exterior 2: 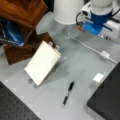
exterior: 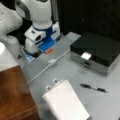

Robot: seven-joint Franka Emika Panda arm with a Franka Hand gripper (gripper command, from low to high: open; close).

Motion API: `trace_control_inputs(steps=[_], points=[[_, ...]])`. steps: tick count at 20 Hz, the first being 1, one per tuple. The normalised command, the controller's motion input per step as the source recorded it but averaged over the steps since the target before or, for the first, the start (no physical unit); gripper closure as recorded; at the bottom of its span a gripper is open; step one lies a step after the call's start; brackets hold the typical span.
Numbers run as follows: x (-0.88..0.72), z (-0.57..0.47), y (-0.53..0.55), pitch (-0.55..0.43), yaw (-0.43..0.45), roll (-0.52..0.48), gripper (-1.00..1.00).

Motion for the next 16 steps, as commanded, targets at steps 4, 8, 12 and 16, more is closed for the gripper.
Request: trace_control_inputs(steps=[4, 8, 12, 16], points=[[0.0, -0.16, 0.21, -0.178, -0.099, 0.061, -1.0], [-0.01, -0.18, 0.21, -0.159, -0.106, 0.082, -1.0], [-0.07, -0.16, 0.18, -0.119, -0.099, 0.073, -1.0], [-0.11, -0.12, 0.14, -0.101, -0.103, 0.06, -1.0]])
